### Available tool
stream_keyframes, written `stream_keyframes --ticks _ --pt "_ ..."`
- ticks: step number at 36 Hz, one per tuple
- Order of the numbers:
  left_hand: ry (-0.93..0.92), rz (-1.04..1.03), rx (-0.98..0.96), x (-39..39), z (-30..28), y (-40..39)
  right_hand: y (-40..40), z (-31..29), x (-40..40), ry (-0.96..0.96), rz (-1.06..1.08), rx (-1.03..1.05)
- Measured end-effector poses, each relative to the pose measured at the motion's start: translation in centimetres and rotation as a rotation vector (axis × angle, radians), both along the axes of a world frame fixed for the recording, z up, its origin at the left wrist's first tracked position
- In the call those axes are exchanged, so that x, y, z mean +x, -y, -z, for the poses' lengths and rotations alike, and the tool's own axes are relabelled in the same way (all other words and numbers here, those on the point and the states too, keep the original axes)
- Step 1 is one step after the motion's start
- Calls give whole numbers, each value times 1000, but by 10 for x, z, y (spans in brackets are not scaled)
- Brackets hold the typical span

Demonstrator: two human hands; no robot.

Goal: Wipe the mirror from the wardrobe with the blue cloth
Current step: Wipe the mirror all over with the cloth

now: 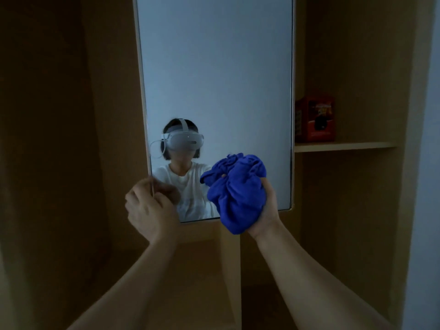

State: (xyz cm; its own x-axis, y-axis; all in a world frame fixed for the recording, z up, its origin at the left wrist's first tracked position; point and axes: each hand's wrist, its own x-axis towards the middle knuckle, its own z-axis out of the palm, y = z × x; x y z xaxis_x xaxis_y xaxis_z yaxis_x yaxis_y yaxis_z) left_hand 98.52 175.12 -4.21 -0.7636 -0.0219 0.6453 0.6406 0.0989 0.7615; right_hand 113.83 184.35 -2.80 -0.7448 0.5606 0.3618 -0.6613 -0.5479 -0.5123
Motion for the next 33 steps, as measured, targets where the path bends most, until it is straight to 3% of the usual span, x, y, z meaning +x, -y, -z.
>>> stream_keyframes --ticks 1,3,5,7,10,12,16,19,22,28,29,31,33 --pt "-35 53 46 11 5 0 2 0 -3 -31 -3 10" --pt "48 374 144 32 11 -3 7 0 -7 -86 -9 18" --pt "344 816 241 52 5 -5 12 4 -10 -91 -2 16" --pt "664 1140 312 62 -4 -10 17 7 -14 39 31 35" --pt "873 1329 464 65 -9 -16 22 4 -17 310 172 203" --pt "966 1412 581 61 -6 -14 26 -5 -16 447 416 449" --pt "965 1366 460 60 -5 -6 36 -26 -13 698 716 884" --pt "862 1315 399 59 -12 -6 38 -33 -5 768 695 1024" --pt "723 1267 340 60 -28 -7 44 -34 5 645 442 824" --pt "610 1257 291 73 -42 -6 41 -33 -9 621 618 553" --pt "528 1197 223 72 -42 -6 40 -32 -11 620 661 511" --pt "154 953 36 64 -44 -6 33 -29 -9 608 742 439" --pt "-106 658 53 52 -53 -2 22 -30 -1 550 805 320"
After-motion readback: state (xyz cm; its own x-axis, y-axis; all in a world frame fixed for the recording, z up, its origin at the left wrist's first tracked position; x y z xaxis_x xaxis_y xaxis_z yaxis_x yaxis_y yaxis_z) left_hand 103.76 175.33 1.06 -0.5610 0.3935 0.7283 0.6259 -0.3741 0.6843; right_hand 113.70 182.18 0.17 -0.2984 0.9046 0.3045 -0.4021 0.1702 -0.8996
